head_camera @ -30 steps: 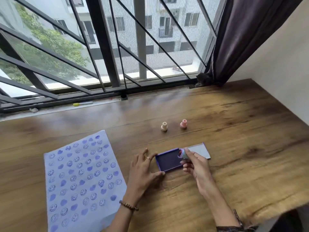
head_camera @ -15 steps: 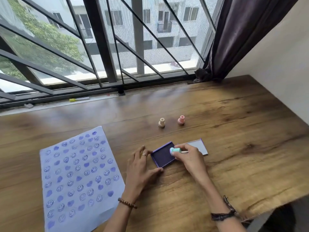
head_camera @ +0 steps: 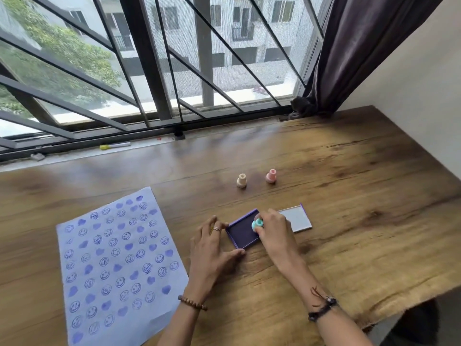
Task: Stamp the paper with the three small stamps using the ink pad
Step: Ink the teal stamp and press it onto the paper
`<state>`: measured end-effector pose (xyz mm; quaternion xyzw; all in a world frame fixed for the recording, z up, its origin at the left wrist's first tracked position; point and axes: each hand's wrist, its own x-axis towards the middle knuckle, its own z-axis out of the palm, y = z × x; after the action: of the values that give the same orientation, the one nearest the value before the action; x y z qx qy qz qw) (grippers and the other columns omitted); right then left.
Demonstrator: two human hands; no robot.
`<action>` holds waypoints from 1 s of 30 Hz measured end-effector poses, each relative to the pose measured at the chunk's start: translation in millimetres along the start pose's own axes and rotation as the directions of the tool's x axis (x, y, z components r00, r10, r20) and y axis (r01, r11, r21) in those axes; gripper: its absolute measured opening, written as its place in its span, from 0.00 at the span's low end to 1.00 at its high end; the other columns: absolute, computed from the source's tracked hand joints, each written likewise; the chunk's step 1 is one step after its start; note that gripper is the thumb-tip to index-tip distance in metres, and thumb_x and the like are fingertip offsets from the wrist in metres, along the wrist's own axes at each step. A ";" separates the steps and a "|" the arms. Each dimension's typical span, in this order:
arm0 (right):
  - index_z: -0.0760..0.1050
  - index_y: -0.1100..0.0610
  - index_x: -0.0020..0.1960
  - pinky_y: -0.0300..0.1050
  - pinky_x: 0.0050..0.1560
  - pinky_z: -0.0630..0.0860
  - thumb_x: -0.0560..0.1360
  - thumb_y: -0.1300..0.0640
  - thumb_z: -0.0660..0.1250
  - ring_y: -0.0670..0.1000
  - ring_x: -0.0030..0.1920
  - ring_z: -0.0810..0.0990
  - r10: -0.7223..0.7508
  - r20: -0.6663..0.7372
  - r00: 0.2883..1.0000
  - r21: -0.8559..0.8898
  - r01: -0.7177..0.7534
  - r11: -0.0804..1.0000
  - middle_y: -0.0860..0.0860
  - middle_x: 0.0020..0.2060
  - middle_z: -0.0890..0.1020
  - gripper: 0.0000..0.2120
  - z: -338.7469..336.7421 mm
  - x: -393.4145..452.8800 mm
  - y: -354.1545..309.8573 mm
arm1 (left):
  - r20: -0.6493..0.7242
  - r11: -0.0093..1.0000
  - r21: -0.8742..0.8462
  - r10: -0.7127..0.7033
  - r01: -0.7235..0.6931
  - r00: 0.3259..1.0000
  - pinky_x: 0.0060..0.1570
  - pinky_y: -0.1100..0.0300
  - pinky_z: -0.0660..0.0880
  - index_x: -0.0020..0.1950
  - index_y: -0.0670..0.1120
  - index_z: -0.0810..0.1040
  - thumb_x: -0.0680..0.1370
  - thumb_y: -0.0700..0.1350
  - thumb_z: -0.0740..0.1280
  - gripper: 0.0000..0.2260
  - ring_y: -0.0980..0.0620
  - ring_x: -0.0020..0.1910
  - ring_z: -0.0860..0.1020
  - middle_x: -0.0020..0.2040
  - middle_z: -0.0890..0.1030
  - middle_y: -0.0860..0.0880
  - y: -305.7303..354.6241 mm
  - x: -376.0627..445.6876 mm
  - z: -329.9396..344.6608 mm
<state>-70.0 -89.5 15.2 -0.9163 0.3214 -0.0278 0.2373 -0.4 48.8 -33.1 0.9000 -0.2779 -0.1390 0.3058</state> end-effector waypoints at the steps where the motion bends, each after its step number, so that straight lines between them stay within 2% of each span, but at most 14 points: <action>1: 0.76 0.59 0.51 0.49 0.49 0.74 0.74 0.60 0.66 0.58 0.49 0.79 0.005 -0.013 1.000 0.001 -0.005 1.000 0.56 0.50 0.79 0.07 1.0 0.3 0.7 | 0.004 1.000 0.004 0.001 -0.001 1.000 0.67 0.52 0.60 0.60 0.54 0.70 0.62 0.60 0.73 0.29 0.49 0.70 0.62 0.72 0.64 0.51 0.2 -0.4 0.0; 7: 0.77 0.58 0.51 0.45 0.45 0.71 0.72 0.60 0.68 0.56 0.48 0.79 0.018 -0.061 0.998 0.008 -0.018 1.000 0.55 0.48 0.79 0.08 7.1 0.7 1.9 | 0.067 1.000 0.013 0.012 -0.012 0.998 0.68 0.50 0.59 0.64 0.53 0.67 0.63 0.61 0.72 0.32 0.48 0.71 0.59 0.74 0.61 0.48 2.2 -1.0 -5.1; 10: 0.80 0.58 0.48 0.41 0.44 0.71 0.69 0.60 0.72 0.52 0.44 0.79 0.193 -0.122 0.973 0.317 -0.147 0.937 0.52 0.42 0.81 0.09 7.6 -6.5 1.5 | 0.118 0.994 -0.102 0.051 -0.039 0.992 0.71 0.53 0.54 0.70 0.52 0.61 0.65 0.58 0.73 0.38 0.47 0.73 0.56 0.76 0.55 0.46 -3.3 -6.1 -20.2; 11: 0.81 0.58 0.48 0.42 0.44 0.75 0.68 0.61 0.73 0.49 0.41 0.79 0.274 -0.070 0.959 0.509 -0.202 0.837 0.51 0.39 0.81 0.09 7.0 -12.3 -0.6 | 0.095 0.988 -0.141 0.079 -0.065 0.992 0.70 0.56 0.53 0.70 0.51 0.62 0.66 0.56 0.73 0.37 0.46 0.73 0.56 0.75 0.56 0.46 -8.3 -9.8 -28.3; 12: 0.81 0.60 0.48 0.41 0.44 0.78 0.68 0.62 0.73 0.46 0.38 0.80 0.328 0.021 0.944 0.697 -0.250 0.673 0.49 0.37 0.82 0.09 7.2 -20.5 -5.1 | 0.063 0.983 -0.154 0.110 -0.099 0.992 0.69 0.58 0.53 0.69 0.51 0.64 0.67 0.55 0.73 0.34 0.46 0.73 0.57 0.75 0.58 0.46 -15.8 -14.2 -37.6; 14: 0.81 0.62 0.49 0.33 0.39 0.79 0.69 0.62 0.71 0.41 0.33 0.80 0.338 0.201 0.919 0.887 -0.317 0.336 0.48 0.35 0.83 0.08 12.7 -40.9 -17.6 | 0.019 0.985 -0.106 0.139 -0.137 0.990 0.68 0.58 0.54 0.65 0.52 0.70 0.69 0.52 0.72 0.26 0.46 0.72 0.58 0.73 0.63 0.47 -37.5 -25.1 -58.6; 16: 0.81 0.59 0.47 0.29 0.35 0.77 0.71 0.62 0.70 0.41 0.32 0.79 0.298 0.301 0.906 0.909 -0.367 0.199 0.46 0.34 0.84 0.06 22.1 -63.0 -36.7 | 0.031 0.991 -0.061 0.118 -0.116 0.993 0.69 0.54 0.55 0.61 0.52 0.75 0.70 0.50 0.72 0.20 0.44 0.73 0.57 0.71 0.66 0.48 -66.1 -37.1 -80.7; 18: 0.82 0.59 0.46 0.29 0.35 0.77 0.71 0.63 0.69 0.41 0.33 0.80 0.257 0.354 0.899 0.902 -0.401 0.160 0.45 0.33 0.84 0.05 34.2 -82.1 -60.2 | 0.067 0.995 -0.052 0.089 -0.086 0.994 0.70 0.52 0.54 0.60 0.54 0.76 0.69 0.50 0.73 0.20 0.45 0.75 0.55 0.72 0.66 0.48 -94.5 -48.9 -99.9; 20: 0.82 0.60 0.46 0.29 0.34 0.76 0.71 0.63 0.69 0.42 0.32 0.79 0.241 0.376 0.895 0.885 -0.423 0.193 0.46 0.33 0.84 0.05 47.6 -96.7 -84.5 | 0.147 0.995 -0.002 0.100 -0.101 0.984 0.72 0.50 0.51 0.63 0.57 0.72 0.67 0.55 0.74 0.25 0.46 0.76 0.50 0.75 0.61 0.49 -118.3 -59.0 -111.4; 23: 0.81 0.62 0.46 0.31 0.34 0.76 0.70 0.64 0.71 0.44 0.33 0.79 0.273 0.325 0.905 0.857 -0.404 0.320 0.51 0.35 0.83 0.06 64.8 -107.1 -112.9 | 0.322 0.977 0.148 0.100 -0.155 0.941 0.73 0.46 0.41 0.69 0.65 0.57 0.64 0.64 0.71 0.38 0.48 0.75 0.38 0.76 0.45 0.54 -142.9 -68.9 -113.5; 25: 0.81 0.61 0.47 0.37 0.38 0.79 0.69 0.62 0.72 0.47 0.37 0.80 0.317 0.213 0.924 0.772 -0.358 0.525 0.53 0.38 0.83 0.07 73.8 -109.8 -124.5 | 0.365 0.968 0.179 0.101 -0.177 0.925 0.72 0.45 0.35 0.69 0.67 0.47 0.63 0.66 0.70 0.42 0.50 0.73 0.32 0.74 0.37 0.56 -151.3 -71.7 -109.8; 27: 0.81 0.59 0.48 0.45 0.46 0.77 0.69 0.60 0.72 0.52 0.44 0.81 0.309 0.054 0.950 0.525 -0.290 0.800 0.55 0.43 0.83 0.08 80.8 -111.5 -130.7 | 0.363 0.964 0.180 0.121 -0.197 0.924 0.71 0.45 0.32 0.69 0.68 0.47 0.63 0.67 0.69 0.42 0.49 0.73 0.31 0.73 0.35 0.57 -154.8 -72.3 -106.3; 28: 0.81 0.58 0.49 0.47 0.48 0.75 0.69 0.59 0.71 0.54 0.47 0.80 0.282 -0.001 0.959 0.406 -0.257 0.877 0.55 0.46 0.82 0.08 83.5 -112.3 -132.3 | 0.359 0.964 0.173 0.131 -0.203 0.924 0.71 0.45 0.32 0.70 0.68 0.48 0.63 0.67 0.69 0.42 0.49 0.73 0.32 0.74 0.35 0.56 -155.8 -72.0 -105.4; 30: 0.80 0.57 0.51 0.46 0.49 0.72 0.71 0.59 0.69 0.56 0.50 0.79 0.244 -0.033 0.969 0.278 -0.225 0.934 0.56 0.50 0.81 0.10 86.2 -112.8 -135.7 | 0.354 0.965 0.161 0.139 -0.207 0.925 0.70 0.44 0.32 0.70 0.67 0.50 0.63 0.68 0.69 0.42 0.48 0.74 0.32 0.76 0.38 0.55 -157.2 -71.1 -104.5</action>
<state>-63.5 106.8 11.8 -0.8287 0.4293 -0.0738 0.3515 51.5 243.4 -45.1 0.8600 -0.4172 -0.2363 0.1747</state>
